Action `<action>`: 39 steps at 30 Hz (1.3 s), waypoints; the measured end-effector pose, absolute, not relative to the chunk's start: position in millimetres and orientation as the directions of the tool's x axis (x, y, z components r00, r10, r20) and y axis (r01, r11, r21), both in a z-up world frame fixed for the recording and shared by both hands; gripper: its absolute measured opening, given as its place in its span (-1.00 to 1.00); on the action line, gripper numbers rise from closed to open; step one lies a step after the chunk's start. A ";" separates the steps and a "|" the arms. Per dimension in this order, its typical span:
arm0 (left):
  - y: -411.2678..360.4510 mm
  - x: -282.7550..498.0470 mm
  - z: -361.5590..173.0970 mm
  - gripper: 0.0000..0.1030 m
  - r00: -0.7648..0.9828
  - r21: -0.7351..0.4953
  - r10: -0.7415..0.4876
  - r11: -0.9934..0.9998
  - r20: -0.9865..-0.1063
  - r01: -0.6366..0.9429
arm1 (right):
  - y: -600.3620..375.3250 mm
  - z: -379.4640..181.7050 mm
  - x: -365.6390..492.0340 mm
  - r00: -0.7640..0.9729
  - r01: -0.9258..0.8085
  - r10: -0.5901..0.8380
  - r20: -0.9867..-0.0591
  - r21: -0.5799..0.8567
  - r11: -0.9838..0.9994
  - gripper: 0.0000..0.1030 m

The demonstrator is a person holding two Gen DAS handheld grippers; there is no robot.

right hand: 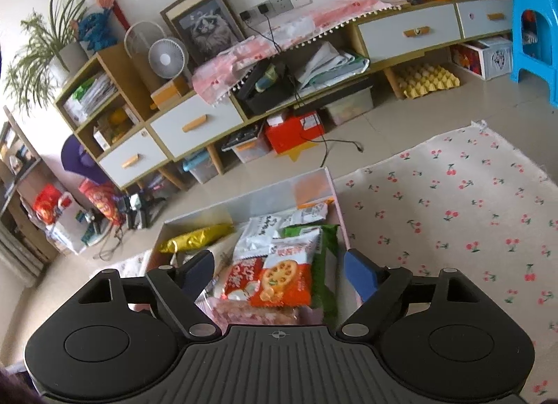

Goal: Organize snacks

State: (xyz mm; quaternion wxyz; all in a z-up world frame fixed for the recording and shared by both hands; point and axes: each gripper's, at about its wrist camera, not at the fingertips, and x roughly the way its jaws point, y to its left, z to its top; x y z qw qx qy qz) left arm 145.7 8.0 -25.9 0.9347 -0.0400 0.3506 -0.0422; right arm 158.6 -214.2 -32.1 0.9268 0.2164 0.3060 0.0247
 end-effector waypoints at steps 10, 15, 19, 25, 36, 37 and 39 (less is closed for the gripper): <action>13.2 115.1 -18.6 0.92 0.729 -0.051 -0.090 0.996 -0.678 0.076 | -219.0 -24.7 124.7 0.781 0.065 0.150 -0.607 0.317 0.946 0.73; 17.3 102.1 -15.6 0.97 0.721 -0.032 -0.073 0.997 -0.689 0.071 | -219.2 -21.3 104.6 0.762 0.047 0.150 -0.630 0.286 0.957 0.73; 19.1 91.7 -14.3 0.99 0.704 -0.028 -0.062 0.998 -0.708 0.060 | -217.8 -18.3 91.3 0.747 0.048 0.153 -0.647 0.282 0.958 0.74; 17.4 72.9 -12.9 0.99 0.709 -0.022 -0.058 0.998 -0.703 0.059 | -207.9 -19.4 71.7 0.714 0.046 0.140 -0.686 0.245 0.968 0.75; 18.7 55.7 -11.5 0.99 0.681 -0.050 -0.067 0.998 -0.729 0.045 | -188.6 -19.8 50.4 0.667 0.004 0.154 -0.729 0.210 0.978 0.75; 19.5 56.4 -12.7 0.99 0.672 -0.055 -0.070 0.998 -0.737 0.043 | -186.8 -19.2 49.4 0.665 0.003 0.152 -0.731 0.207 0.978 0.75; 21.7 55.1 -14.4 0.99 0.662 -0.068 -0.069 0.997 -0.747 0.028 | -183.5 -17.6 47.9 0.662 0.005 0.148 -0.735 0.201 0.980 0.76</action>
